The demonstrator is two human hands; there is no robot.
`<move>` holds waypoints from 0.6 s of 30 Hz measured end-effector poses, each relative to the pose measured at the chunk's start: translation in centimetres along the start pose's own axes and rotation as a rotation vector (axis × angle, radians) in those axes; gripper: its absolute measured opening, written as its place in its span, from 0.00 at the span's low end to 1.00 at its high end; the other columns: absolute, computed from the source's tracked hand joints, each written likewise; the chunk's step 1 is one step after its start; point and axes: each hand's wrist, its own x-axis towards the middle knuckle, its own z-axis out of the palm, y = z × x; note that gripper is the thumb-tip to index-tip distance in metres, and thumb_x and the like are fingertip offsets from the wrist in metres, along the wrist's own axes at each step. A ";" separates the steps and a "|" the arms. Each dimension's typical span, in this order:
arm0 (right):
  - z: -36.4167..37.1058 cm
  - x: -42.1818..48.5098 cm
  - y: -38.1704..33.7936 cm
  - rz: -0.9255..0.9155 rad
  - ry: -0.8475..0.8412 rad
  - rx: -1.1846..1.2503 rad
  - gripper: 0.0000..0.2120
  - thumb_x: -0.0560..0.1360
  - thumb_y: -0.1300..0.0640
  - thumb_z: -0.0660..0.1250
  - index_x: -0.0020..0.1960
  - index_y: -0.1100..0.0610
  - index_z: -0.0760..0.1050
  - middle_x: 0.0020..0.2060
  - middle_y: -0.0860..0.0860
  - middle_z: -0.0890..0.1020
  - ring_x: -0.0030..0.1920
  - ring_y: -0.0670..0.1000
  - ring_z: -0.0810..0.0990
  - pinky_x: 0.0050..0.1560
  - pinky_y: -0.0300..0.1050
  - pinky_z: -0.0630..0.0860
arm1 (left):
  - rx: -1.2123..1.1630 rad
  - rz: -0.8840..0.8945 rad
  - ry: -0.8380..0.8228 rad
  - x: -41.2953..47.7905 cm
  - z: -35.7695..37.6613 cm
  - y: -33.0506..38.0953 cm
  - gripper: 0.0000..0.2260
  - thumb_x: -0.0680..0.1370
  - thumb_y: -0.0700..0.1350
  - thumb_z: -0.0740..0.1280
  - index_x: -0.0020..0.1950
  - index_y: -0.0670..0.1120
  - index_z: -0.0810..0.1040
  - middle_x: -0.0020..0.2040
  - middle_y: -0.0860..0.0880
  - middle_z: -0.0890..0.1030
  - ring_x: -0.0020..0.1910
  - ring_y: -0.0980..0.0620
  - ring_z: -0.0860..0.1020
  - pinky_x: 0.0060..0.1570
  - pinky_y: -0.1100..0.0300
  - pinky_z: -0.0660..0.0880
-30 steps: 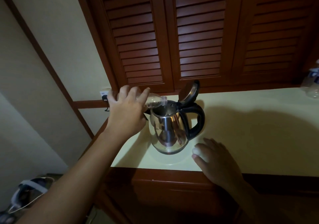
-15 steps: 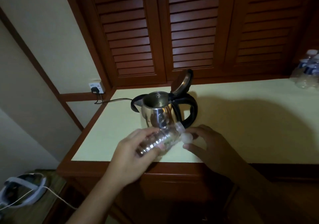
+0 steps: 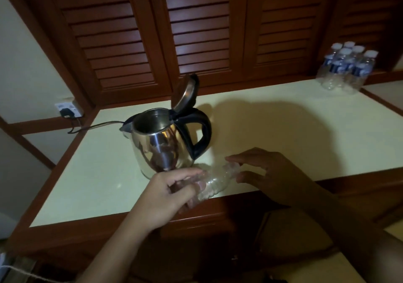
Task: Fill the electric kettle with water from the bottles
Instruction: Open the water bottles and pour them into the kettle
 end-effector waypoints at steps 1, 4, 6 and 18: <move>-0.5 -0.3 0.4 0.007 0.009 0.009 0.22 0.73 0.41 0.68 0.67 0.41 0.78 0.57 0.36 0.80 0.59 0.34 0.76 0.59 0.22 0.66 | -0.028 -0.021 -0.043 0.6 0.4 0.2 0.11 0.82 0.42 0.71 0.62 0.55 0.87 0.37 0.44 0.86 0.31 0.51 0.82 0.33 0.60 0.77; -2.0 -1.1 1.5 0.021 0.043 0.031 0.21 0.76 0.43 0.67 0.69 0.40 0.76 0.59 0.36 0.81 0.60 0.35 0.78 0.62 0.27 0.69 | -0.123 -0.080 -0.141 2.5 1.9 1.4 0.09 0.80 0.51 0.72 0.58 0.54 0.88 0.36 0.39 0.85 0.32 0.47 0.82 0.31 0.58 0.76; -3.1 -1.5 2.2 0.020 0.075 0.026 0.21 0.77 0.44 0.67 0.70 0.40 0.76 0.58 0.37 0.82 0.59 0.35 0.79 0.61 0.26 0.70 | -0.214 -0.123 -0.175 4.1 3.1 1.8 0.18 0.73 0.60 0.74 0.54 0.49 0.89 0.41 0.34 0.85 0.34 0.41 0.83 0.32 0.57 0.75; -14.0 -1.2 11.9 0.074 0.132 0.156 0.19 0.75 0.47 0.65 0.65 0.44 0.80 0.59 0.30 0.81 0.63 0.31 0.77 0.61 0.22 0.66 | -0.603 -0.399 -0.541 16.3 14.0 6.4 0.26 0.76 0.54 0.69 0.62 0.33 0.80 0.42 0.38 0.82 0.23 0.45 0.77 0.21 0.62 0.67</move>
